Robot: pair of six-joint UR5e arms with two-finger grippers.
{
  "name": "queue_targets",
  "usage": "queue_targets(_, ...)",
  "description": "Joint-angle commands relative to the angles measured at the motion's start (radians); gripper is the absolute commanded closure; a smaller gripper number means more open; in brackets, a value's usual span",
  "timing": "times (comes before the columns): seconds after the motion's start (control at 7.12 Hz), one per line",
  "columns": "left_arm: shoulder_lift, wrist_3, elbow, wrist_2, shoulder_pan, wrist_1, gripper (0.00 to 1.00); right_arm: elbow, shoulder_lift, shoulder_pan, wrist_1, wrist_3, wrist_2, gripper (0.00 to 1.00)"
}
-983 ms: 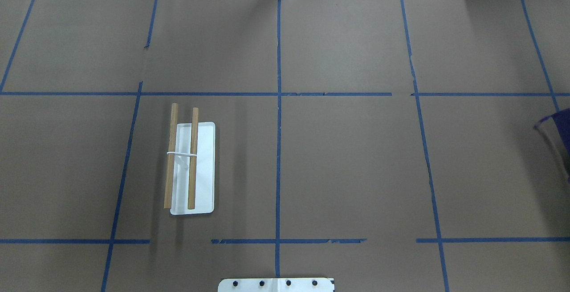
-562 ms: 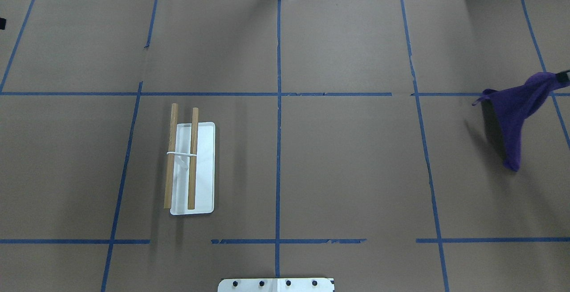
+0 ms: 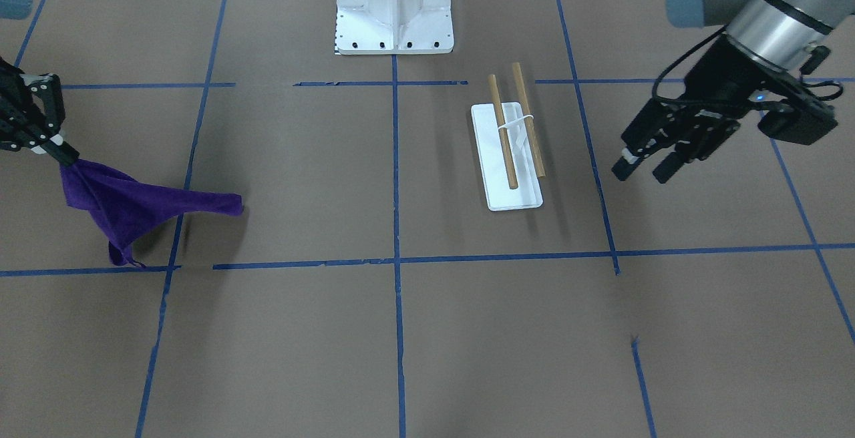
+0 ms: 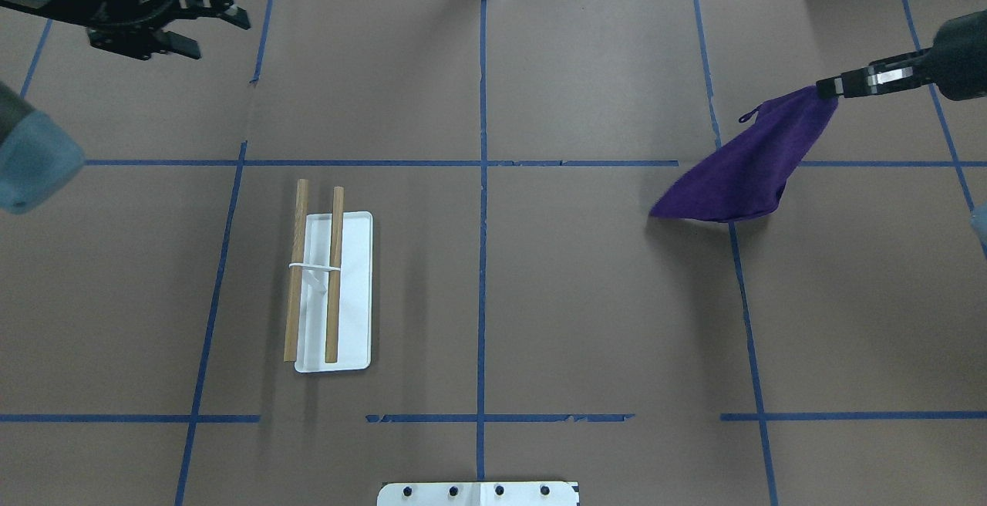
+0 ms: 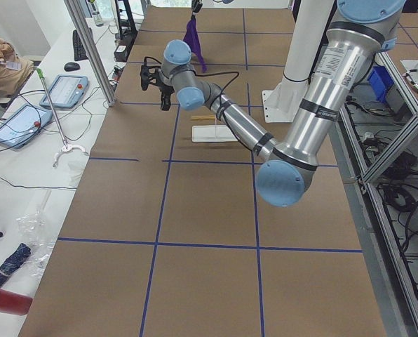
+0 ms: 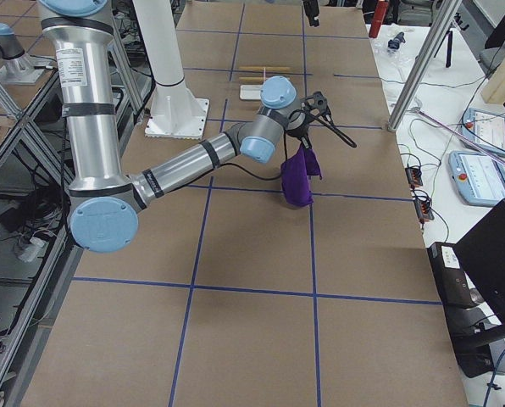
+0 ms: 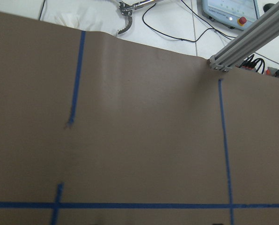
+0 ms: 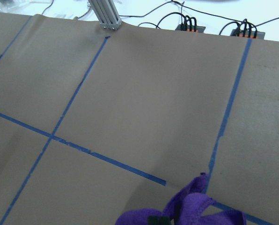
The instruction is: Hang towel on rack
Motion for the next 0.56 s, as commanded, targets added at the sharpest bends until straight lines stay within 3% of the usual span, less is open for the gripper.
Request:
queue_targets(0.0, -0.127, -0.258, 0.022, 0.026, 0.094, 0.05, 0.26, 0.031, 0.146, -0.174, 0.001, 0.141, -0.204, 1.0)
queue_targets(0.14, -0.208, -0.327, 0.065, 0.039, 0.132, 0.09, 0.26, 0.031, 0.209, -0.256, 0.001, 0.157, -0.297, 1.0)
queue_targets(0.42, -0.254, -0.384, 0.098, 0.081, 0.205, 0.108, 0.24, 0.048, 0.295, -0.332, -0.002, 0.163, -0.373, 1.0)
